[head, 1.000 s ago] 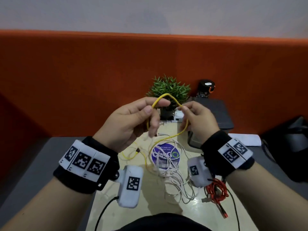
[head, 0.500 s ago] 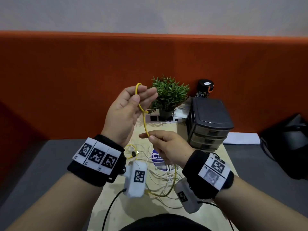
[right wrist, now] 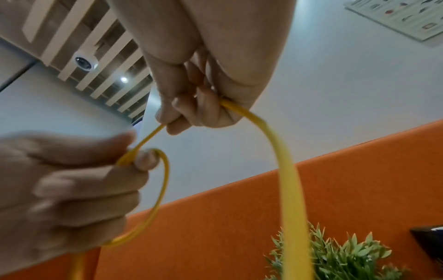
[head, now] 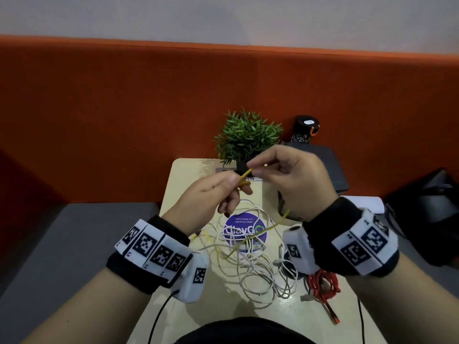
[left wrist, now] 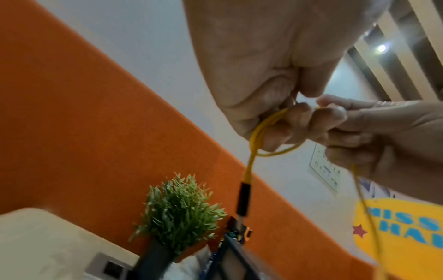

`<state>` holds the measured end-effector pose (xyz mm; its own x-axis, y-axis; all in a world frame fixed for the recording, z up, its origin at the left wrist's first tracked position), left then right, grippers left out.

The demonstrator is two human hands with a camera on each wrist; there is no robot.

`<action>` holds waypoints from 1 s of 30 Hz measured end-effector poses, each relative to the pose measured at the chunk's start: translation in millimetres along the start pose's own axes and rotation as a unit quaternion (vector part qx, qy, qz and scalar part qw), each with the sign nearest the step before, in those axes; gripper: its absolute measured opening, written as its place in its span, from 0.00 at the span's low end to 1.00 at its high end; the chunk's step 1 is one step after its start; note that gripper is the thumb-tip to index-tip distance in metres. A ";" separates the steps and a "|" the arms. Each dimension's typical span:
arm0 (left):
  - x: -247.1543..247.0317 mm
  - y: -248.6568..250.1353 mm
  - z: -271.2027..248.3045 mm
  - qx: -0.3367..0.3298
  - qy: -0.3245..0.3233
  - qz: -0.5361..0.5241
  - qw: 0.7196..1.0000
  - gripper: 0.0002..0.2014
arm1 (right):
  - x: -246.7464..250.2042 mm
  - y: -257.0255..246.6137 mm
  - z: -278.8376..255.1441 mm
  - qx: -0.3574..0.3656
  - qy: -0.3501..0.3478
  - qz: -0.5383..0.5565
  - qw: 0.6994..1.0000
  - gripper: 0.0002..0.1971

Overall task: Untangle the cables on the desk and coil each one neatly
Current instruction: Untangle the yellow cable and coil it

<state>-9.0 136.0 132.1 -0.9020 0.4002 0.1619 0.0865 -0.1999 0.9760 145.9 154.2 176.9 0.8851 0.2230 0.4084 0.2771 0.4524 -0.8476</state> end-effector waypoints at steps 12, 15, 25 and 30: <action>12.7 42.4 8.7 -0.122 0.105 -0.279 0.947 0.14 | -62.5 50.4 -18.0 -0.167 -0.149 0.263 0.939 0.15; 21.0 40.4 7.0 -0.117 0.147 -0.208 0.960 0.14 | -70.4 48.4 -32.4 -0.172 -0.244 0.240 0.924 0.18; 6.2 19.0 6.0 -0.064 0.088 0.156 0.982 0.17 | -27.1 9.3 -25.4 0.023 -0.071 -0.073 0.995 0.02; -11.2 23.2 3.3 -0.050 0.017 0.025 0.998 0.14 | 2.9 -8.9 -12.2 0.062 -0.002 0.001 0.998 0.11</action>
<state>4.5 129.8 153.4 -0.9113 0.3580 0.2032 0.0905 -0.3074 0.9473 150.5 140.3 181.4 0.8842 0.2277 0.4077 0.2265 0.5544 -0.8008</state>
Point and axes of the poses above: each hand's wrist, its own z-axis towards the middle knuckle, its own x-axis out of the back of the hand, y = z × x, the point moved 4 cm from there along z, towards the middle knuckle, and after that the axes turned 8 degrees about -y, right-handed, at the moved point
